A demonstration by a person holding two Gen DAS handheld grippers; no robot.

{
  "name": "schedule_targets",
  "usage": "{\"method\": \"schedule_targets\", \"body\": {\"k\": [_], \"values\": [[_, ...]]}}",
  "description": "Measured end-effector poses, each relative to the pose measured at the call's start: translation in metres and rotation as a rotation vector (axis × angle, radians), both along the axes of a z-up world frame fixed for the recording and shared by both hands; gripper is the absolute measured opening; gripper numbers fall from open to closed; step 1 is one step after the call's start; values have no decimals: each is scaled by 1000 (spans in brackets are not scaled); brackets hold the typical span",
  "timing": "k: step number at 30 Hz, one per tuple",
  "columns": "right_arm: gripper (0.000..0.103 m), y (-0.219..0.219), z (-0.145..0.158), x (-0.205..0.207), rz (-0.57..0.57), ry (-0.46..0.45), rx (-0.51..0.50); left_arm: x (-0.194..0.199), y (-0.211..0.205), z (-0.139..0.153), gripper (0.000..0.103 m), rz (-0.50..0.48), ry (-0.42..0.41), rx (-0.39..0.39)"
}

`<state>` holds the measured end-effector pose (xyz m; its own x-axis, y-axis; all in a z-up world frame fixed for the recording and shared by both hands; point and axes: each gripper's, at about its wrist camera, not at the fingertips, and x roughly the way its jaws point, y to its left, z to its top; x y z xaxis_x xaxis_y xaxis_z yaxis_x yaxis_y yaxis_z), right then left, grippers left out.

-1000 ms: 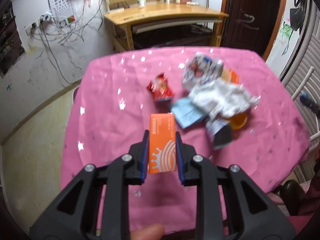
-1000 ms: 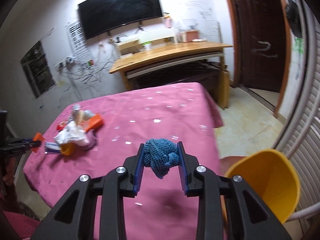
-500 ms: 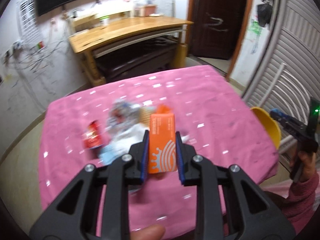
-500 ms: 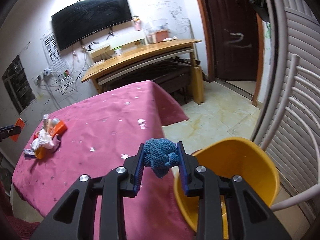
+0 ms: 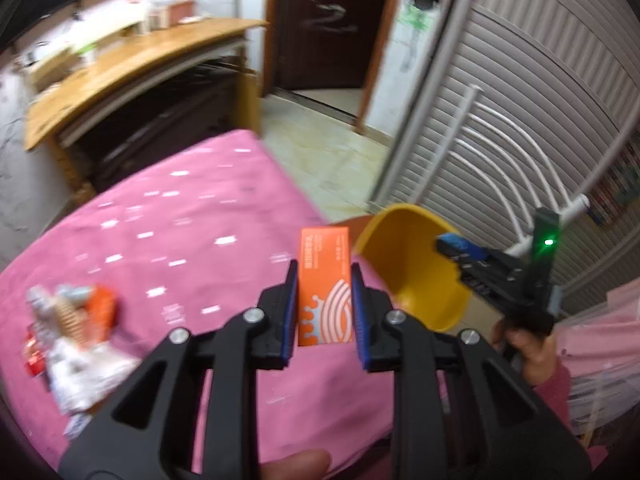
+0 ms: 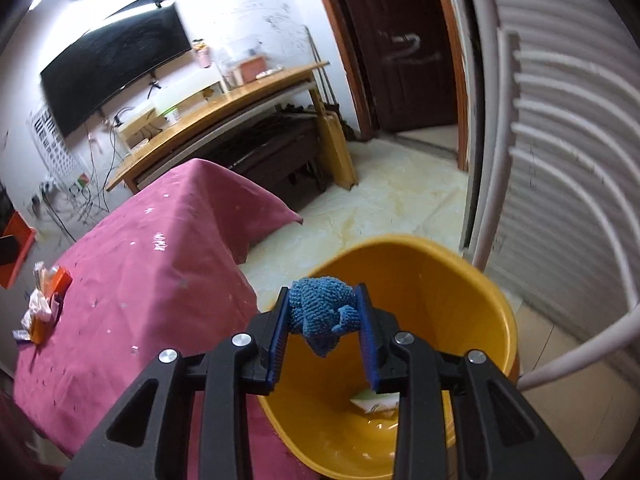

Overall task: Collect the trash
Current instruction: 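Carry both items to the yellow bin and open both tools to drop them, then move both tools back over the trash on the table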

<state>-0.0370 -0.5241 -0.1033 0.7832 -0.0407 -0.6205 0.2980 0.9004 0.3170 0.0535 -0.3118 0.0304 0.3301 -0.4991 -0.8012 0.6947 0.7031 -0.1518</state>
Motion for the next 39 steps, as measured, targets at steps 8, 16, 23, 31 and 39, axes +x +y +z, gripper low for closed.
{"method": "schedule_targets", "body": {"k": [8,16,23,31,39], "values": [[56,-22,-6,-12,-65,-12,26,-6,-89,-35,22,-92,93,20],[59,-45,-9,-24,-133,-40,76,-15,-140,-45,36,-141,89,61],[59,-50,-9,-27,-145,-58,97,-22,-143,-40,49,-145,68,55],[59,-34,-1,-22,-105,-77,76,-17,-98,-22,50,-85,38,21],[59,11,22,-12,-9,-131,18,-11,-30,3,70,17,-57,-5]]}}
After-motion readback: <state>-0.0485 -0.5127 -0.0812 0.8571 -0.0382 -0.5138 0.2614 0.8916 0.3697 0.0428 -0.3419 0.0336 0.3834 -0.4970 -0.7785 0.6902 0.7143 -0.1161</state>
